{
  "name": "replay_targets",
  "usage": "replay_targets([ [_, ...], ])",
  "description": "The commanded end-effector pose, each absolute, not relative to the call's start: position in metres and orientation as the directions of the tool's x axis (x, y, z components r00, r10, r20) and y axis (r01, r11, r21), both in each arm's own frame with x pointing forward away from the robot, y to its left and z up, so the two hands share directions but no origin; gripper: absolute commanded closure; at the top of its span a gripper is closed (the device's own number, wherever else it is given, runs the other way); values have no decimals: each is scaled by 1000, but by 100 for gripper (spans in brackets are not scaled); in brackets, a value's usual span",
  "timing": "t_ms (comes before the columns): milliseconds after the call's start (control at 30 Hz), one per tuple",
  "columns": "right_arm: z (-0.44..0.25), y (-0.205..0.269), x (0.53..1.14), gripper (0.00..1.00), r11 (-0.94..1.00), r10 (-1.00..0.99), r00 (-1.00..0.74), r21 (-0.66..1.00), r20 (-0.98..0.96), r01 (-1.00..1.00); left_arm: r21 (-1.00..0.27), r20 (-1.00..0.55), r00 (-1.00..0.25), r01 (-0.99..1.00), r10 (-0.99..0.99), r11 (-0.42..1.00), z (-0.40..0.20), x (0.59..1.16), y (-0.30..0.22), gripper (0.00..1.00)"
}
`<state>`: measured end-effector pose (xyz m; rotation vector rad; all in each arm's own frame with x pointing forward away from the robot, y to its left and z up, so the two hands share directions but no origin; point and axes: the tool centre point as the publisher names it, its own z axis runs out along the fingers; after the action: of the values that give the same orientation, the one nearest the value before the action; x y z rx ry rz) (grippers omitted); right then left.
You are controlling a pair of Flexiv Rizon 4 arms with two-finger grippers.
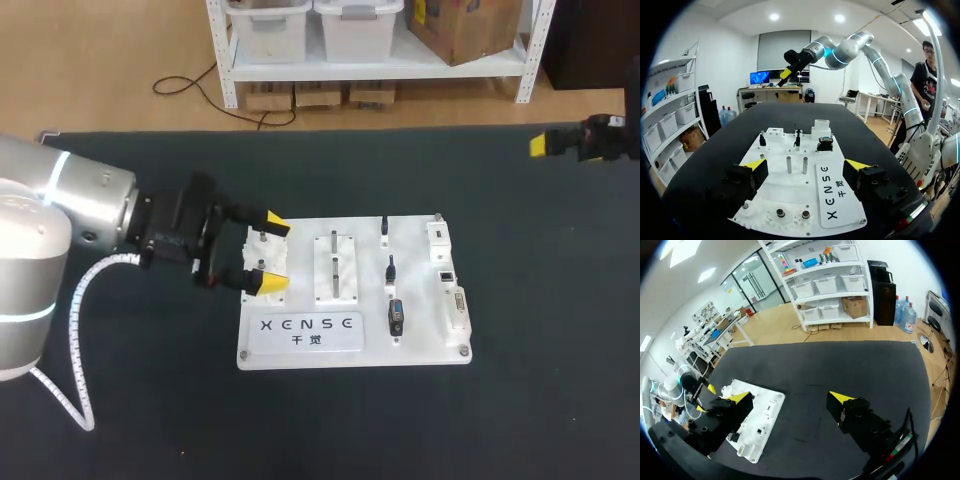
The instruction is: Insert the Ethernet cable into its matching sockets.
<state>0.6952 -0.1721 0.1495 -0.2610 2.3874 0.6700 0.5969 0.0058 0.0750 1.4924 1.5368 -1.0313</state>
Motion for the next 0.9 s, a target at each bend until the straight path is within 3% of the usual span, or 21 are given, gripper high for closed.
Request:
replay_targets([
  [33, 159, -141, 692, 0, 831, -32, -796, 426, -605, -357, -47, -917, -42, 999, 396, -2, 74, 597, 6, 0],
  [367, 148, -65, 646, 0, 883, -113, -870, 353, -480, -310, -47, -917, -42, 999, 396, -2, 74, 597, 6, 0],
  [900, 91, 1, 607, 0, 967, -208, -945, 91, -254, -238, -47, -917, -42, 999, 396, -2, 74, 597, 6, 0],
])
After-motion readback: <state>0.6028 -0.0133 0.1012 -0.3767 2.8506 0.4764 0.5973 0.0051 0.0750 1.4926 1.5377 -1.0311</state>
